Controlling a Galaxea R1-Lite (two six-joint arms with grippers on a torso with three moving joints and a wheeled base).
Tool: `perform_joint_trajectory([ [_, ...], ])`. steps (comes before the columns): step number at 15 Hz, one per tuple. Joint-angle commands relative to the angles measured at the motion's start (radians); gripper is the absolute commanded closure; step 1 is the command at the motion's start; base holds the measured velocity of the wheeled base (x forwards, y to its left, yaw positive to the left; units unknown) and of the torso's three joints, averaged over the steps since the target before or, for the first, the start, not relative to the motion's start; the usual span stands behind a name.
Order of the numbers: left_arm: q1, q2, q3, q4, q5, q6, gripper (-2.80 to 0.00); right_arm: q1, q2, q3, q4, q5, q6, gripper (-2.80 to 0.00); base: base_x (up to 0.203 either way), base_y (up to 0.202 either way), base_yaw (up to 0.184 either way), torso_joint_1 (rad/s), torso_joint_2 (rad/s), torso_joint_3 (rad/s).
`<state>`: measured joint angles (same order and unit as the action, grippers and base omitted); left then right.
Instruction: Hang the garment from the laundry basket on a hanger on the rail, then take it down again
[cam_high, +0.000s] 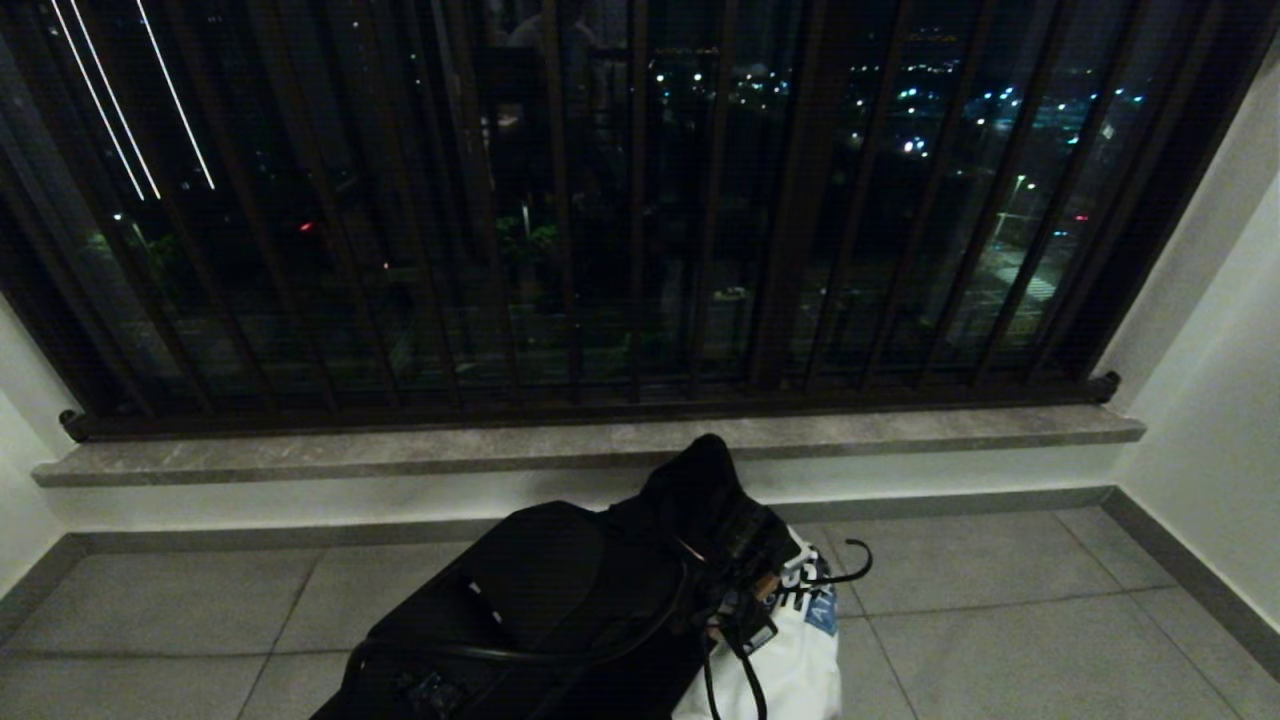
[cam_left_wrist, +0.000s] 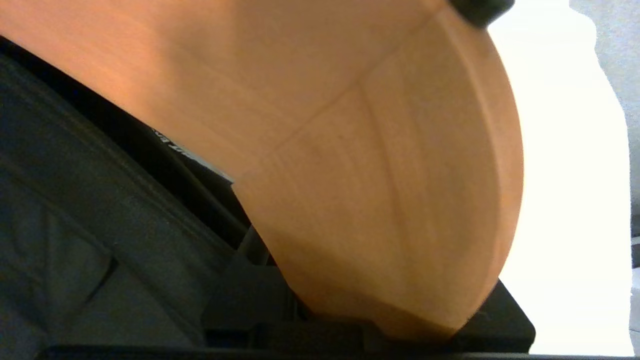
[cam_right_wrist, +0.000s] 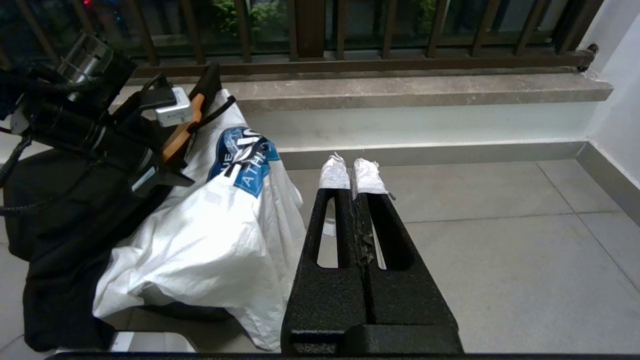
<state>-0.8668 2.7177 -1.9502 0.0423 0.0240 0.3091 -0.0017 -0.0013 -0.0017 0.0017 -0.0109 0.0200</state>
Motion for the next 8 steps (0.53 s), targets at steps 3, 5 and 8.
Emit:
perform_joint_trajectory([
  [3, -0.023, -0.012, 0.001, 0.000, -0.005, -0.002, 0.00, 0.000, 0.001, 0.000, 0.000, 0.000, 0.000, 0.00, 0.000, 0.000, 0.000, 0.000, 0.00, 0.000],
  [5, -0.037, -0.012, 0.001, -0.001, -0.006, -0.004, 0.00, 0.000, 0.001, 0.000, 0.000, 0.000, 0.000, 0.00, 0.000, 0.000, 0.000, 0.000, 0.00, 0.000],
  [8, -0.043, -0.012, 0.000, -0.001, -0.004, -0.004, 0.00, 0.000, 0.001, 0.000, 0.000, 0.000, 0.000, 0.00, 0.000, 0.000, 0.000, 0.000, 0.00, 0.000],
])
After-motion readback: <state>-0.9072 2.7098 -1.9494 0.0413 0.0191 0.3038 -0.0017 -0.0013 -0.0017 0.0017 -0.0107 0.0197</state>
